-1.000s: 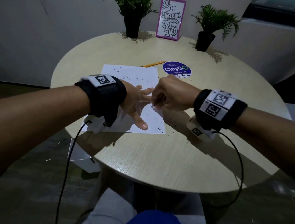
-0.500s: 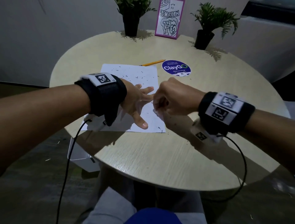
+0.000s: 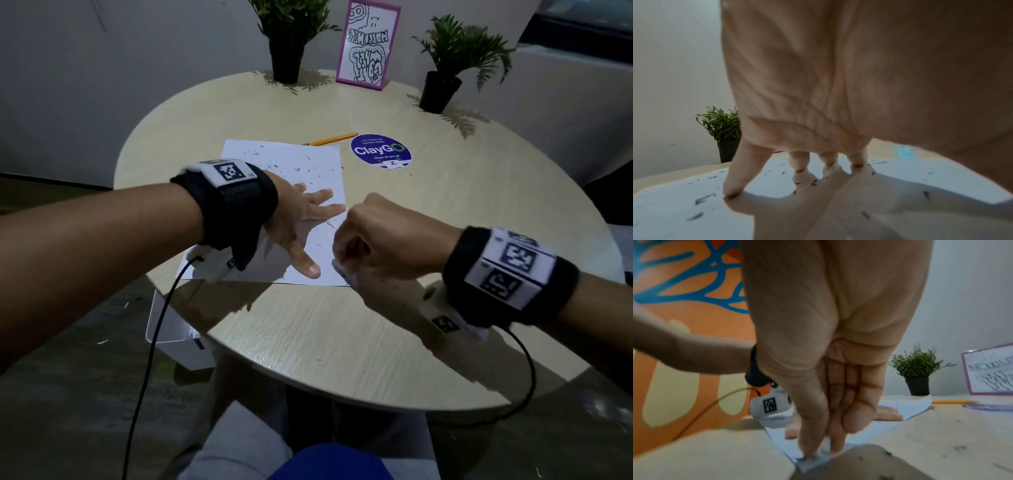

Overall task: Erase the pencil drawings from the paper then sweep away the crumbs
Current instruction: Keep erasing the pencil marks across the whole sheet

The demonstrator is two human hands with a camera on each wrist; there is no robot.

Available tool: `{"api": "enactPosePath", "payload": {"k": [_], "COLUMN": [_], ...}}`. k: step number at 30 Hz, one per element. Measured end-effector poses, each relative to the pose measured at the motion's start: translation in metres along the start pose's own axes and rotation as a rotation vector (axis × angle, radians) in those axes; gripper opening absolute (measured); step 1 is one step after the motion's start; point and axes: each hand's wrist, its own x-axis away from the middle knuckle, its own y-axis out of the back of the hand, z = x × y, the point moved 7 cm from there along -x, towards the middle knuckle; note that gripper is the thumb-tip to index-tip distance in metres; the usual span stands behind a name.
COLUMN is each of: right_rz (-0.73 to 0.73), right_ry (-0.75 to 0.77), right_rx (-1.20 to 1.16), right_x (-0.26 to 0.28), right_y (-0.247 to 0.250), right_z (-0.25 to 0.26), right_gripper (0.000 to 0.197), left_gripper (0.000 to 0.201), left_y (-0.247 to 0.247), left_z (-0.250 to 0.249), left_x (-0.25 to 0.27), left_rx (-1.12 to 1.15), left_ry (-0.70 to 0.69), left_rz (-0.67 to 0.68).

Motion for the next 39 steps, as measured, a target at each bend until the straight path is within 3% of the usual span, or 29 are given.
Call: {"api": "enactPosePath", "payload": {"k": [3, 8, 16, 19, 23, 25, 29, 32, 36, 39], "right_rz": [0.067, -0.107, -0.114, -0.141, -0.186, -0.148, -0.046, 0.058, -0.116, -0.143], "right_ry": [0.003, -0.055, -0.055, -0.089, -0.095, -0.09, -0.028, -0.014, -0.037, -0.051], "right_rx": [-0.086, -0.067, 0.014, 0.027, 0.055, 0.075, 0.071, 0.034, 0.056, 0.039], "right_x": [0.009, -0.001, 0.005, -0.006, -0.026, -0.025, 0.011, 0.017, -0.022, -0.023], "right_y": [0.001, 0.01, 0.004, 0.019, 0.029, 0.02, -0.001, 0.0, 0.023, 0.016], "right_z": [-0.002, -0.011, -0.008, -0.012, -0.01, -0.008, 0.004, 0.006, -0.004, -0.009], "right_gripper": [0.005, 0.01, 0.005, 0.014, 0.015, 0.012, 0.009, 0.015, 0.013, 0.014], "left_gripper": [0.125, 0.124, 0.124, 0.124, 0.111, 0.103, 0.124, 0.123, 0.114, 0.113], "left_y": [0.001, 0.002, 0.001, 0.002, 0.005, 0.004, 0.001, 0.0, 0.003, 0.003], "left_z": [-0.001, -0.002, -0.002, -0.001, -0.004, -0.004, -0.002, -0.002, -0.006, -0.005], "left_x": [0.002, 0.002, -0.002, 0.0, 0.003, 0.003, -0.001, 0.0, 0.001, 0.001], "left_rx": [-0.004, 0.01, -0.034, -0.025, -0.008, -0.014, -0.021, -0.025, -0.005, -0.003], "left_ry": [0.015, -0.001, 0.035, 0.033, 0.014, 0.01, 0.022, 0.03, -0.01, -0.001], "left_rz": [-0.002, -0.01, -0.008, 0.005, 0.002, 0.003, -0.007, -0.011, -0.007, -0.009]}}
